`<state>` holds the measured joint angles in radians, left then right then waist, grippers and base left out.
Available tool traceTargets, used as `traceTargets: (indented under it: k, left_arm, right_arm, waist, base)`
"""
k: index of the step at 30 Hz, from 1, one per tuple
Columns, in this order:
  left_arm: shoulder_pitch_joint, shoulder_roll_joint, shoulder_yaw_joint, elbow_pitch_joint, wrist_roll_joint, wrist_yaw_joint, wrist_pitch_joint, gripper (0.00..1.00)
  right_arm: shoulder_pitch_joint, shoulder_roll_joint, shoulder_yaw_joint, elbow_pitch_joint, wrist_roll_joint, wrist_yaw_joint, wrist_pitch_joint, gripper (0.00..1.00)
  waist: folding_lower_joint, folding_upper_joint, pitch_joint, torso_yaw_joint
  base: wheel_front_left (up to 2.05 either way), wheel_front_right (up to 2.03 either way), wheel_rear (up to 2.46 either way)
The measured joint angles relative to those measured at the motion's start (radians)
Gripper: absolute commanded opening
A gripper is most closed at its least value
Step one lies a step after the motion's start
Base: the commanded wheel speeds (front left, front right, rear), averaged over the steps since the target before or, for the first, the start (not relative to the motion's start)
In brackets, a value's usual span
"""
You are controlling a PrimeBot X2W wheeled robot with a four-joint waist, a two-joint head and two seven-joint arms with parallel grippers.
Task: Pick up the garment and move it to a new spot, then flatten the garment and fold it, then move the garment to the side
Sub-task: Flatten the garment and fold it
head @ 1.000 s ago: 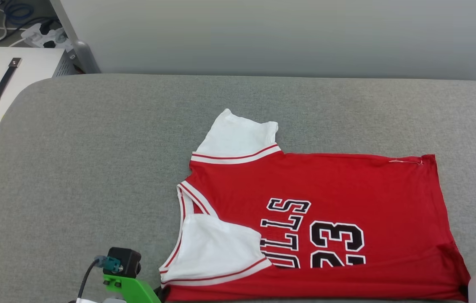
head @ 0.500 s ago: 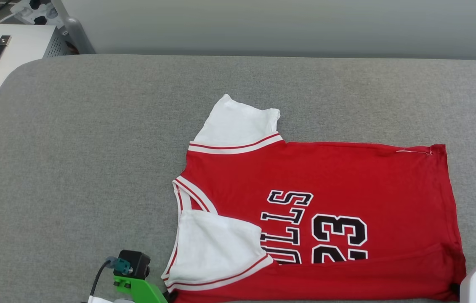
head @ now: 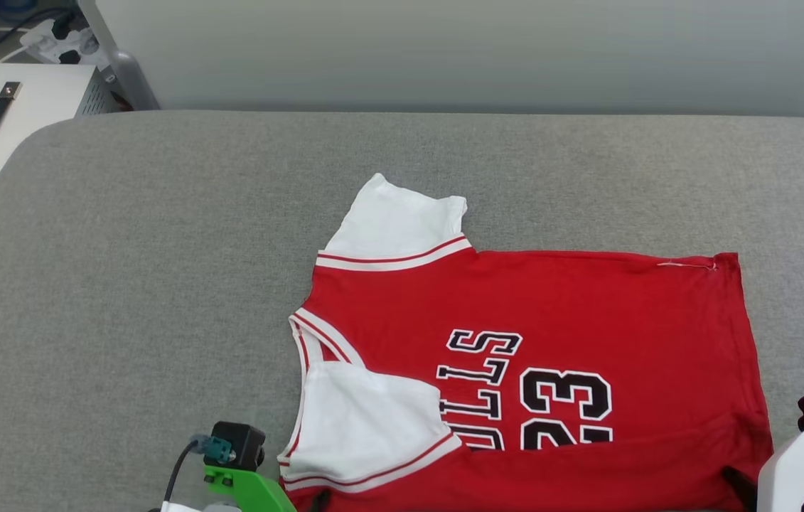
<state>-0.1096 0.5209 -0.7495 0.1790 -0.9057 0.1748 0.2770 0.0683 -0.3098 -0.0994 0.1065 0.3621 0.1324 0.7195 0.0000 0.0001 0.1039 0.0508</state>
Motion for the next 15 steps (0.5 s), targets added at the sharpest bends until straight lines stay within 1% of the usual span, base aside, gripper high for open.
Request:
traceTargets:
  k: [3,8,9,10,12,15]
  left_arm:
    - [0.0,0.002,0.011,-0.002,0.012,0.01,-0.037,1.0]
    - [-0.005,0.011,0.05,-0.051,0.055,0.041,-0.133,1.0]
    - [-0.012,0.01,0.059,-0.067,0.065,0.046,-0.165,1.0]
    - [-0.043,0.007,0.091,-0.122,0.124,0.051,-0.306,1.0]
    - [-0.045,0.005,0.103,-0.13,0.148,0.056,-0.366,1.0]
    - [-0.045,0.001,0.112,-0.128,0.193,0.068,-0.458,1.0]
  right_arm:
    - [0.002,0.007,0.004,-0.012,-0.001,0.0,-0.019,1.0]
    - [0.0,0.012,0.003,-0.077,-0.006,0.0,-0.102,1.0]
    - [0.0,0.012,0.003,-0.093,-0.007,0.0,-0.131,1.0]
    - [-0.001,0.017,0.004,-0.162,-0.014,0.0,-0.251,1.0]
    - [-0.002,0.029,0.001,-0.184,-0.026,0.0,-0.317,1.0]
    - [0.0,0.071,0.005,-0.203,-0.031,-0.001,-0.415,1.0]
  waist:
    - [0.0,0.0,-0.026,-0.003]
    - [0.0,0.0,-0.065,-0.007]
    - [0.0,0.0,-0.072,-0.008]
    - [0.0,-0.0001,-0.095,-0.008]
    - [0.0,0.0,-0.103,-0.009]
    - [0.0,0.0,-0.109,-0.015]
  base:
    - [0.0,0.0,0.0]
    - [0.0,0.0,0.0]
    - [0.0,0.0,0.0]
    - [0.0,0.0,0.0]
    - [0.0,0.0,0.0]
    - [0.0,0.0,0.0]
